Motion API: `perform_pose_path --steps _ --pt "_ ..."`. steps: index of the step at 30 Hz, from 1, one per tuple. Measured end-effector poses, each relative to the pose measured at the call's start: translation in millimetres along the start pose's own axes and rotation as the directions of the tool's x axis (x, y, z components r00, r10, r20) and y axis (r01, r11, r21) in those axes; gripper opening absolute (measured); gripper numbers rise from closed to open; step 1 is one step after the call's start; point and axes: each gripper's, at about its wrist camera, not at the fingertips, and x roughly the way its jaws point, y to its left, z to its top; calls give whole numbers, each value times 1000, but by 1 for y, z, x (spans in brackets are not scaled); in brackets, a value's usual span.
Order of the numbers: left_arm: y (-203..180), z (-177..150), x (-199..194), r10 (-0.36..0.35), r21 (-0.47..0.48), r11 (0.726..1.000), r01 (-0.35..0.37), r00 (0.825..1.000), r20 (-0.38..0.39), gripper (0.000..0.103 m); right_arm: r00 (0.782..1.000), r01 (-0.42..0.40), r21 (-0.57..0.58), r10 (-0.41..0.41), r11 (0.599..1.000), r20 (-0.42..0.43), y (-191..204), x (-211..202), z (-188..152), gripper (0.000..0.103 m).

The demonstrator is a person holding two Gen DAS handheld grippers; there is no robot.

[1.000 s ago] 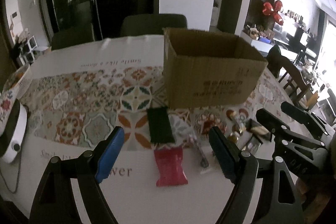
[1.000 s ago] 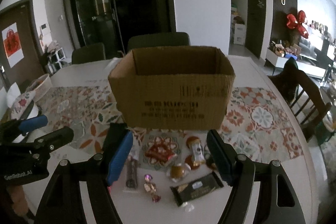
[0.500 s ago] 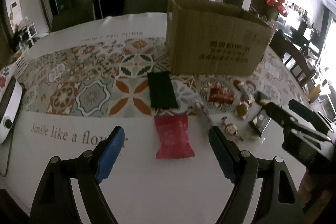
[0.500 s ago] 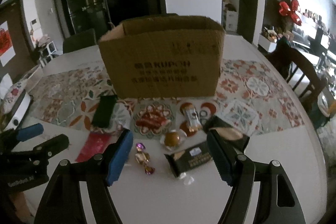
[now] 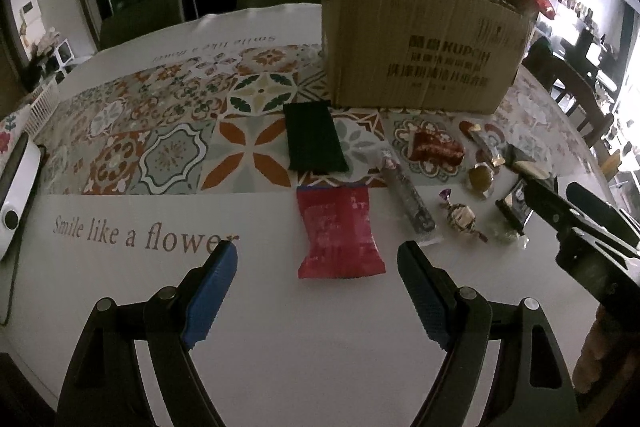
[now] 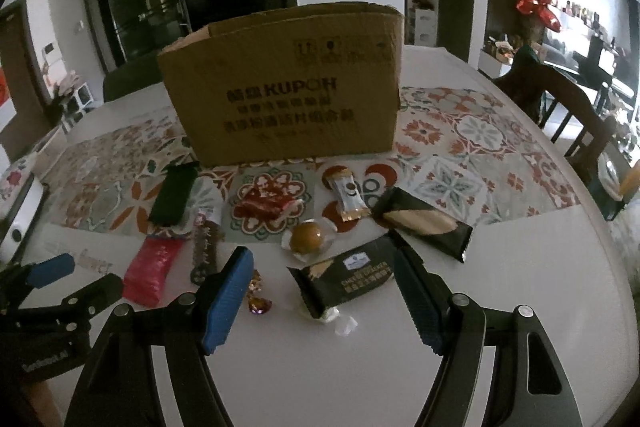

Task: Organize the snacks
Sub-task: 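Move both tools back from the box toward the remaining snacks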

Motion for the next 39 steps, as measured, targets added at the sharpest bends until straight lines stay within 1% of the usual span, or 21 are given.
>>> perform_pose_path --steps 8,13,15,18,20,24,28,34,39 --pt "2 -17 -2 11 0 1000 -11 999 36 82 1000 23 12 -24 1000 19 -3 -3 -15 73" --pt "3 -28 -11 39 14 999 -40 995 94 82 999 29 13 -30 999 28 -1 -9 -26 73" --pt "4 -31 -14 30 19 999 -33 993 110 82 999 31 12 -31 999 21 0 -11 -31 73" --pt "3 -37 -18 35 31 999 -39 989 145 82 1000 20 13 -21 1000 24 1 -14 -38 73" --pt "2 -39 -18 23 33 999 -29 987 157 82 1000 12 13 -12 1000 25 2 -17 -42 73" --pt "-2 -39 -13 1 47 999 -8 987 158 82 1000 -6 7 6 1000 8 2 -13 -49 73" --pt "-6 -34 -2 -12 56 998 5 990 139 82 1000 -14 7 14 1000 -15 -1 -5 -52 73" --pt "-5 -24 16 -35 38 999 31 993 109 82 998 -22 -1 22 1000 -52 0 10 -47 73" --pt "-5 -15 29 -46 38 998 43 995 94 82 998 -22 -6 22 1000 -58 2 20 -41 73"
